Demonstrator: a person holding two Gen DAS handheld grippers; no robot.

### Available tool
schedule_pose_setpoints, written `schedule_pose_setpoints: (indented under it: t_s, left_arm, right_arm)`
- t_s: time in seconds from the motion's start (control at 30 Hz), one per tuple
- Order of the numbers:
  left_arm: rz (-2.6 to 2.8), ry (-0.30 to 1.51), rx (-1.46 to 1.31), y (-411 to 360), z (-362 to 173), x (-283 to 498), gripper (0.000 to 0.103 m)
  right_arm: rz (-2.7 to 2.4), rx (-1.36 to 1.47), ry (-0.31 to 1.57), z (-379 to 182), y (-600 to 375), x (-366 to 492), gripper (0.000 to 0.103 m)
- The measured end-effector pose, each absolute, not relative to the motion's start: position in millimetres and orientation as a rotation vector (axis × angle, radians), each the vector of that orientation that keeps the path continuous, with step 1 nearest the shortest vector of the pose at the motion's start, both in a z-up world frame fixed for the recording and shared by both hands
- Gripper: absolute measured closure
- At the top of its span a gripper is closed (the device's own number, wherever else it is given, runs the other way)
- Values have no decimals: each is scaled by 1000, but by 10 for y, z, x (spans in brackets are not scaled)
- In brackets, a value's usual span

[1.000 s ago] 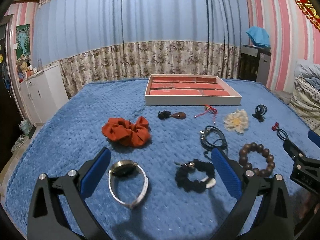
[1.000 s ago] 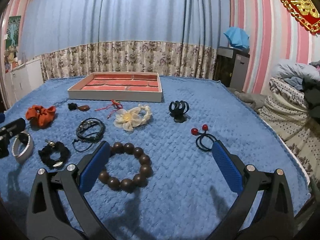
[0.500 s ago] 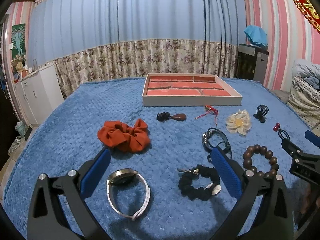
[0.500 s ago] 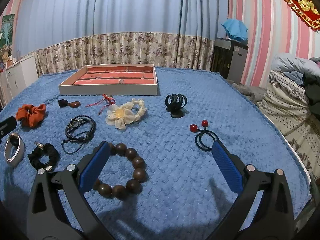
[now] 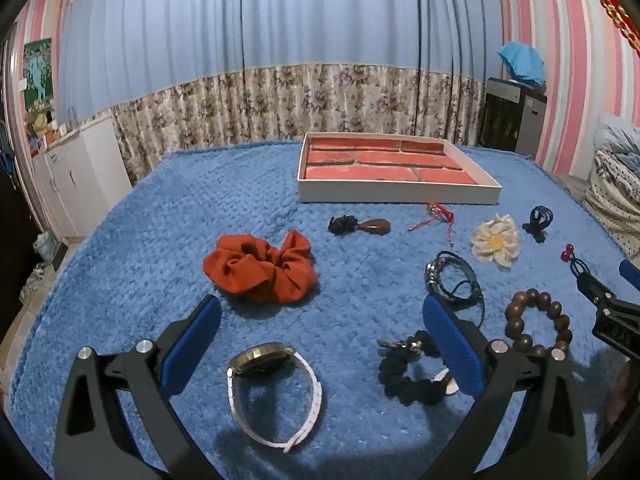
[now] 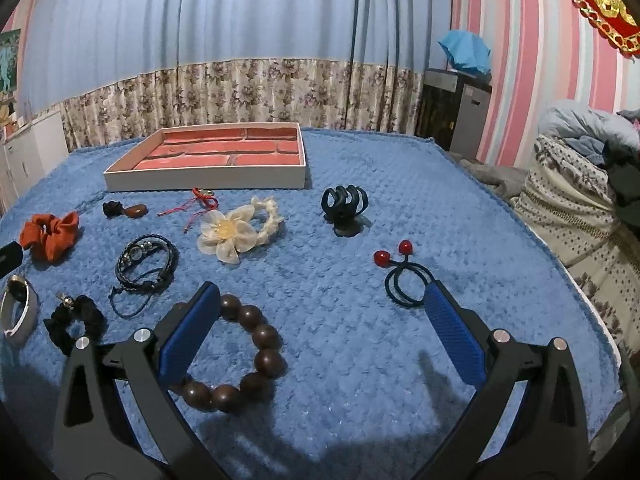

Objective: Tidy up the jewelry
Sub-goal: 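Grasp the orange scrunchie with the left tool while the right tool grasps the braided bracelet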

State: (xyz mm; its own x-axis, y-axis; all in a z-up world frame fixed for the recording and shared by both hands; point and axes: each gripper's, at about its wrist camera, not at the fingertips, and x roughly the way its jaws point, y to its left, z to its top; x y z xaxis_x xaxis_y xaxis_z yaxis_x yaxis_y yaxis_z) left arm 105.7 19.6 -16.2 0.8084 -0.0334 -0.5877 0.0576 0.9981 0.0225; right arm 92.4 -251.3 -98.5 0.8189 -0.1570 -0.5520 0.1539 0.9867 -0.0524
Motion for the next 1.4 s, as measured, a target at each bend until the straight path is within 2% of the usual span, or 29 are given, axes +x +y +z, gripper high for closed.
schedule_pose_setpoints:
  t_s: [1.4]
  left_arm:
    - [-30,721,16,803,-162,1764,5]
  right_arm:
    - [-123,-23,639,-911,-2563,1618,4]
